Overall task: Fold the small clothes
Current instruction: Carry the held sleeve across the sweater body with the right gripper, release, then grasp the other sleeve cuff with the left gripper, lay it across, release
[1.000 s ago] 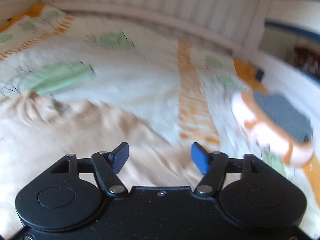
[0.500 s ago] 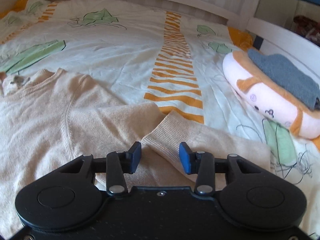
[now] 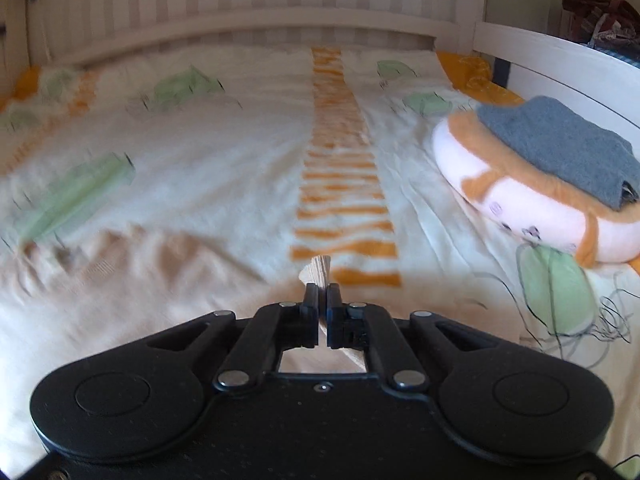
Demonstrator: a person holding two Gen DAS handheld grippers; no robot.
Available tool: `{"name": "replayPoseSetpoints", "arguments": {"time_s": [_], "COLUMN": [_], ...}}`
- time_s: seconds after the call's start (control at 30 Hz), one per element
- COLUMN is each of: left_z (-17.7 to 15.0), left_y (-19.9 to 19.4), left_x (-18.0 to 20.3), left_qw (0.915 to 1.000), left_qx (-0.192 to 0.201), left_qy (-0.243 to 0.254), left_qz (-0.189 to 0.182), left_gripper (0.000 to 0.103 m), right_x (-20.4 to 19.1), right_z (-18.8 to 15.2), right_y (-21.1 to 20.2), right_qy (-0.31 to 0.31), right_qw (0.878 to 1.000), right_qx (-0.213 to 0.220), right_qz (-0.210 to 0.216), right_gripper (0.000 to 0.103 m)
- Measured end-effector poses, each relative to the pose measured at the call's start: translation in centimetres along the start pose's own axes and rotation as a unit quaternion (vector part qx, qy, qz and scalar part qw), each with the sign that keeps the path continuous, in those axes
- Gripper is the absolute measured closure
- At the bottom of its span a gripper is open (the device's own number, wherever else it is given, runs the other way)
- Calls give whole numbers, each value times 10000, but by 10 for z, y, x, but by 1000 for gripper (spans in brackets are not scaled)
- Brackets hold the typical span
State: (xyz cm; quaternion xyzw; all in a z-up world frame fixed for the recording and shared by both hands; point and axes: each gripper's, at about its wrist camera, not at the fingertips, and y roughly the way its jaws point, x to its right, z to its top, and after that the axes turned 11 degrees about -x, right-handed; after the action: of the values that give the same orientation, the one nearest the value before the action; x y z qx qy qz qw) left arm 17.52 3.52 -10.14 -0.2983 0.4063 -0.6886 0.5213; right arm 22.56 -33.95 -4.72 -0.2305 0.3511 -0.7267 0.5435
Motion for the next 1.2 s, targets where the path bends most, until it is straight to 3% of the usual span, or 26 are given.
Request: {"name": "replayPoseSetpoints", "arguments": {"time_s": [0.17,0.27,0.47,0.63,0.8,0.87,0.93,1.2], "left_z": [0,0,-4,-7,4,14,28,80], "left_y": [-15,-22,-31,-32,-35,-33,-28,18], "left_x": [-8,-13,-30,-44,-49,-47,-44,-21], "left_qw": [9997,9996,9993,9989,9988,9987,9984,9976], "left_qx": [82,140,168,80,104,142,162,59], "left_qy": [-129,-164,-310,-458,-458,-431,-431,-313], "left_qz": [-166,-168,-78,-42,-138,-216,-332,-618], "left_gripper": [27,27,27,28,28,28,28,28], "right_x": [-53,-106,-214,-271,-243,-217,-190,-118], "right_z": [33,41,17,-26,-54,-59,-65,-90], "right_y": [-46,-58,-34,3,1,-2,-6,-21], "right_qy": [-42,-277,-863,-1369,-1184,-999,-897,-603], "right_qw": [9929,9807,9555,9438,9493,9559,9645,9808], "right_qx": [496,603,185,-442,-537,-508,-442,-298], "right_qz": [1077,1837,2814,2977,2862,2714,2442,1833], "right_gripper": [95,95,95,81,80,75,63,63]}}
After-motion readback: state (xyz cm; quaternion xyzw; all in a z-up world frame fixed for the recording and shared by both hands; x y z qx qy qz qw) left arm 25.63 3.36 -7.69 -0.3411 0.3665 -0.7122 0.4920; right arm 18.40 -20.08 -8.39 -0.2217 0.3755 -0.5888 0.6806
